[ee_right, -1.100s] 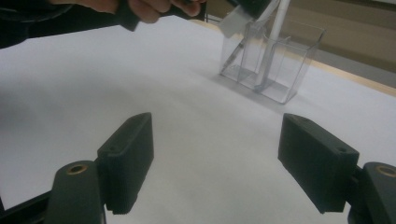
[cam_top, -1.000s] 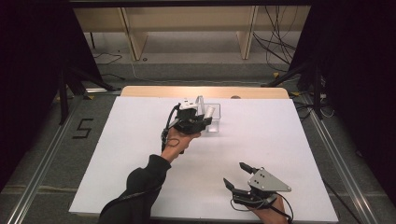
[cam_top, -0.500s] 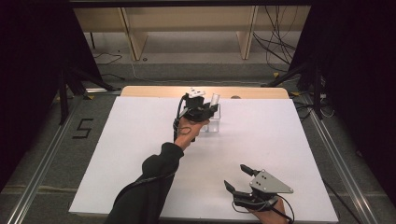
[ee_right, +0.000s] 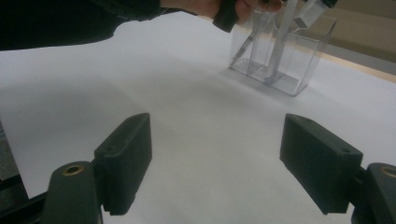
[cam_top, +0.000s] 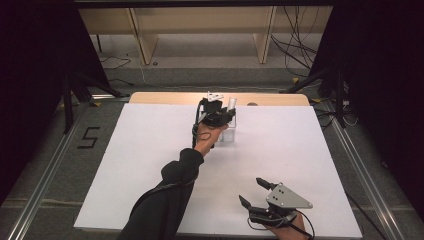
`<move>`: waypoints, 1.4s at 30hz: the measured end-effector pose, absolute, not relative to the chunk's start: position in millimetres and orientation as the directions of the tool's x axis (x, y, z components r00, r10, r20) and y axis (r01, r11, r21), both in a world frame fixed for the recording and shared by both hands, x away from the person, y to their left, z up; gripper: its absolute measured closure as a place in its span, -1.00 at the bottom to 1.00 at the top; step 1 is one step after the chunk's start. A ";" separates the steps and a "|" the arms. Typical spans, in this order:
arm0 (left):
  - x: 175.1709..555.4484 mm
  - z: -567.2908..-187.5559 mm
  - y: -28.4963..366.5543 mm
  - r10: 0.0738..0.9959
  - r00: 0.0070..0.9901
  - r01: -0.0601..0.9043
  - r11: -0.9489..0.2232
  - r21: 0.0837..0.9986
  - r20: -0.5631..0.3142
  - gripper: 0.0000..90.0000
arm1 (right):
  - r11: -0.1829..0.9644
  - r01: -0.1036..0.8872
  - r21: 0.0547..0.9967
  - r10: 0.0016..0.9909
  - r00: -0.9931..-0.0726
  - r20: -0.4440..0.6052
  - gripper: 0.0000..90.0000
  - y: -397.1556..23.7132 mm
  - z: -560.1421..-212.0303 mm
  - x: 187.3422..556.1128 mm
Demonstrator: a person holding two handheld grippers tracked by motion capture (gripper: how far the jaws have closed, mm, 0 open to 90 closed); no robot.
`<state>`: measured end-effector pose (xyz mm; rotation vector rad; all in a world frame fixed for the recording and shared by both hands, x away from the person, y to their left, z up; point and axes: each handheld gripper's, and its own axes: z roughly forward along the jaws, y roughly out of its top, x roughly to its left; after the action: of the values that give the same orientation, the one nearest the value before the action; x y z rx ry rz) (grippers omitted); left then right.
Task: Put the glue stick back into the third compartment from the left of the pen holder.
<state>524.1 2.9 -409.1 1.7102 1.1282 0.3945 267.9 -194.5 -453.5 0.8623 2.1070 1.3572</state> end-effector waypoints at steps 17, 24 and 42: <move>528.3 -416.9 -9.4 0.859 0.465 0.507 -0.057 0.860 -0.217 0.53 | 0.323 0.231 0.918 0.721 -0.689 -0.080 -0.42 -193.3 -453.7 267.0; 527.7 -418.6 -11.4 0.864 0.456 0.512 -0.059 0.857 -0.213 0.52 | 0.326 0.230 0.917 0.718 -0.691 -0.082 -0.42 -192.5 -453.7 266.5; 510.2 -398.9 3.2 0.853 0.473 0.556 -0.095 0.826 -0.221 -0.42 | 0.324 0.232 0.917 0.719 -0.690 -0.079 -0.42 -192.8 -453.2 266.8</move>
<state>510.2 3.2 -398.9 1.7753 1.1985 0.3928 266.8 -192.8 -453.2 0.8369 2.1147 1.3470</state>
